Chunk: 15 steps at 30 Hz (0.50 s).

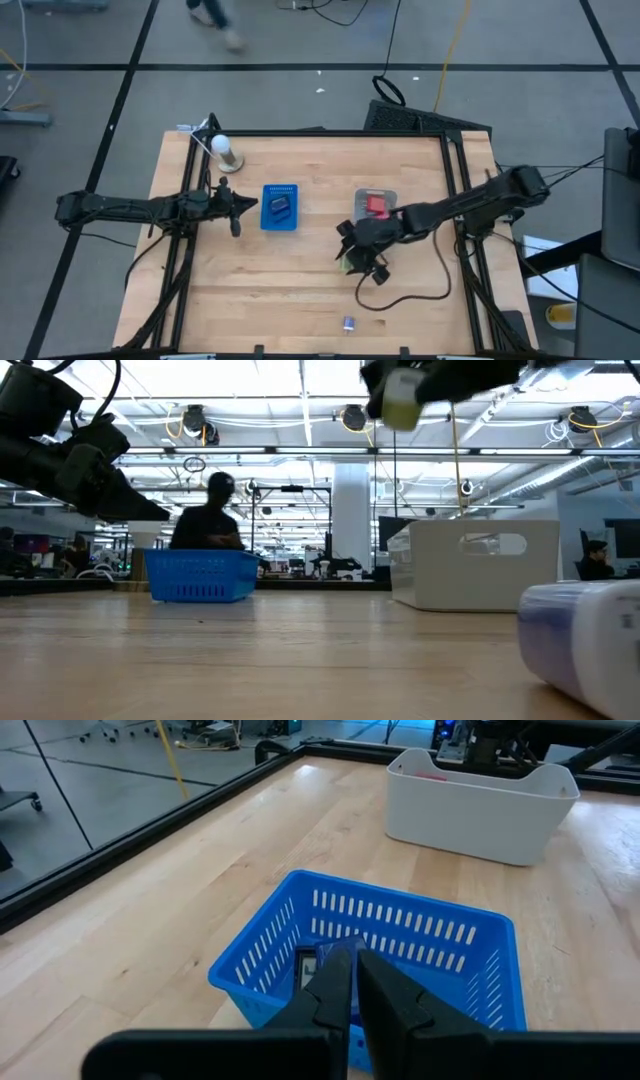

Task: Pick & Place Office items
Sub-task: Put the green charger adapter into the gray bin

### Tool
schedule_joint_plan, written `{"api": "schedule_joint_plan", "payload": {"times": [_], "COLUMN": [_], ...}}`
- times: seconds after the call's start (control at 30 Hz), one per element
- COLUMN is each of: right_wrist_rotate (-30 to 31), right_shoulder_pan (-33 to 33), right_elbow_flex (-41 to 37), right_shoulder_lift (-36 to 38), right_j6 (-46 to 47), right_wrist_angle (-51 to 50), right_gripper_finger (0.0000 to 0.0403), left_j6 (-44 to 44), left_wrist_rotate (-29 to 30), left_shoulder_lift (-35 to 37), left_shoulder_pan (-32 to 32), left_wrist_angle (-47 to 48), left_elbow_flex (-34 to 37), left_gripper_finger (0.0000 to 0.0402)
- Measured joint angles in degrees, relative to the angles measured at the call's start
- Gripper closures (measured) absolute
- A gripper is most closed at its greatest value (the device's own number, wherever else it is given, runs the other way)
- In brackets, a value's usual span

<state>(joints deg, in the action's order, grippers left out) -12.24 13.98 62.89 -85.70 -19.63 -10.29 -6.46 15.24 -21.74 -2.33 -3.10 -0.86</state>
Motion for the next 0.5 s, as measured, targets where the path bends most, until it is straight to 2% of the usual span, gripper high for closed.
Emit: {"api": "schedule_joint_plan", "payload": {"times": [0.13,0.33,0.5], "right_wrist_rotate": [0.14,0.37,4.92], "right_shoulder_pan": [0.00,-0.83,-2.13], "right_elbow_flex": [-2.93,-11.59,-20.66], "right_shoulder_lift": [6.61,18.77,30.06], "right_j6": [2.84,6.11,7.18], "right_wrist_angle": [2.95,7.93,10.10], "right_gripper_finger": [0.0203,0.0204,0.0203], "left_j6": [-0.02,-0.11,-0.13], "left_wrist_rotate": [-0.15,-0.22,-0.24], "left_shoulder_lift": [0.00,0.00,0.00], "left_shoulder_pan": [0.00,0.02,0.00], "left_wrist_angle": [0.07,0.23,0.04], "left_elbow_flex": [0.00,0.00,0.00], "left_gripper_finger": [0.0380,0.0380,0.0380]}}
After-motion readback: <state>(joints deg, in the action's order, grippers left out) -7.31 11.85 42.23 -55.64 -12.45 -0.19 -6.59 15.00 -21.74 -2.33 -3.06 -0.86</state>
